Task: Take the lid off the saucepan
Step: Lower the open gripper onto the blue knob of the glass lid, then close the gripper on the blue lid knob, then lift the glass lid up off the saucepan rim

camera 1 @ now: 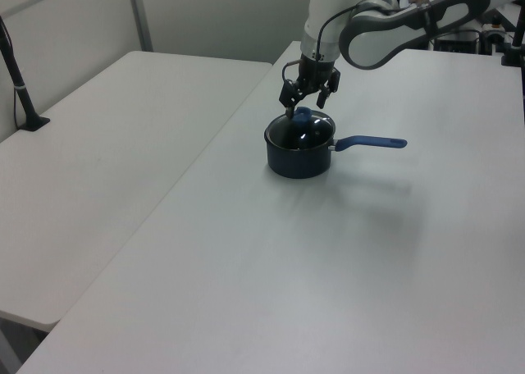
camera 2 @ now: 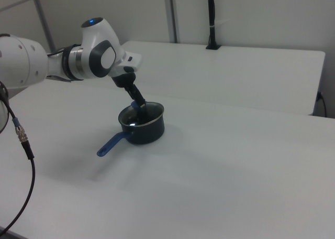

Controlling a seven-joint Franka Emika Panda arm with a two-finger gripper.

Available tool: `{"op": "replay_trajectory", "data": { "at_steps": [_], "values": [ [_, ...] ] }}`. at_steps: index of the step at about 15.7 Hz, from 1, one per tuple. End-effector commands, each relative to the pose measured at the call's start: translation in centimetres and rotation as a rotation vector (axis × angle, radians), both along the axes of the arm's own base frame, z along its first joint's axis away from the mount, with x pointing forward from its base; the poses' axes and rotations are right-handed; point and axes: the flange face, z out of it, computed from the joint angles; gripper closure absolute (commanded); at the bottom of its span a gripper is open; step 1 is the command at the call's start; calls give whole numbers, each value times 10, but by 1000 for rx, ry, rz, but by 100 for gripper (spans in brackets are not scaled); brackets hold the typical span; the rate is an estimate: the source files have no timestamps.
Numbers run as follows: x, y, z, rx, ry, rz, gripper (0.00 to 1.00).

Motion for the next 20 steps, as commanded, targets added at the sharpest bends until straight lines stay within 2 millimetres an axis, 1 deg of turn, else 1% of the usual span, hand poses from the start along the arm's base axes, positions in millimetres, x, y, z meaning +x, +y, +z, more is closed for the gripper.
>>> {"op": "replay_trajectory", "data": {
  "at_steps": [1,3,5,7,8,9,10,13,14,15,16,17,19,20],
  "values": [
    [5,12,-11,-34,-15,-13,3],
    [5,13,-12,-57,-19,-14,16],
    [5,12,-11,-53,-21,-22,35],
    [6,8,-8,-46,-24,-30,50],
    [5,9,-7,-44,-26,-29,51],
    [5,9,-2,-44,-31,-26,54],
    [4,8,2,-42,-35,-27,54],
    [-4,12,36,-34,-70,-22,55],
    [-11,17,54,-30,-83,-13,55],
    [-21,26,62,-30,-63,8,55],
    [-34,39,76,-34,-42,50,55],
    [-48,47,87,-48,-14,99,55],
    [-86,66,102,-45,41,202,55],
    [-109,79,101,-39,82,274,55]
  ]
}}
